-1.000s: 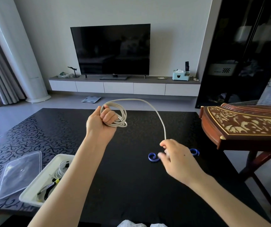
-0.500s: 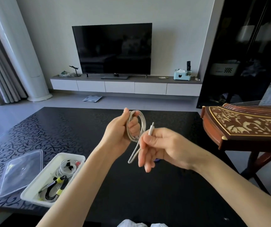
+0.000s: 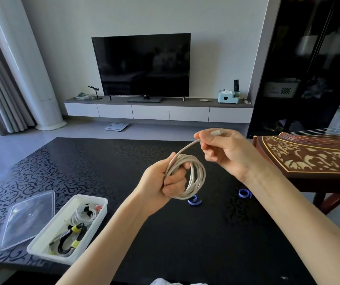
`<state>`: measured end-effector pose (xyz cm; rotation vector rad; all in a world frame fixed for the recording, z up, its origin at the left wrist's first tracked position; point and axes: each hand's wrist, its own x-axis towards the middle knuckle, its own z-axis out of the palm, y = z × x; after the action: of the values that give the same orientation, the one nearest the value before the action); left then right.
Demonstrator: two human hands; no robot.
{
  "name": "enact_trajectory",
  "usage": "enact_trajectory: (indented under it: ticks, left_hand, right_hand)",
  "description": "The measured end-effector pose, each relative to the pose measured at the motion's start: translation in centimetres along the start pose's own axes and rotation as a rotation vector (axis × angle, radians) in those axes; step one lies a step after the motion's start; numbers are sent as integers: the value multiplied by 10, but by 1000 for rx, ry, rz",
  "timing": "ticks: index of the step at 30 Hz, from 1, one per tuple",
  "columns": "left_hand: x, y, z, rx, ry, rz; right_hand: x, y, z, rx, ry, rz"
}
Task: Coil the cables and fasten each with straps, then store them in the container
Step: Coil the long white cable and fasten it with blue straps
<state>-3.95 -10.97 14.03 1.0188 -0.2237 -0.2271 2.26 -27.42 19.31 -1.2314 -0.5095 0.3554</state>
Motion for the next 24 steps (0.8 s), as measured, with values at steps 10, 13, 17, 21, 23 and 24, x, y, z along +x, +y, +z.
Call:
enact_trajectory:
  ticks: [10, 13, 17, 21, 23, 24]
  left_hand:
    - [4, -10, -3, -188, 169, 16]
    - [6, -12, -3, -165, 272, 17]
    - [6, -13, -7, -123, 373, 35]
    - [6, -12, -11, -82, 428, 58]
    - [7, -13, -13, -62, 455, 70]
    - [8, -14, -14, -57, 465, 78]
  right_hand:
    - [-14, 64, 2, -978, 283, -444]
    - [-12, 70, 9, -764, 231, -281]
    - [-14, 77, 16, -580, 185, -143]
    - [-19, 83, 23, -470, 151, -14]
    - [-20, 85, 27, -515, 147, -31]
    - [-19, 86, 28, -529, 150, -38]
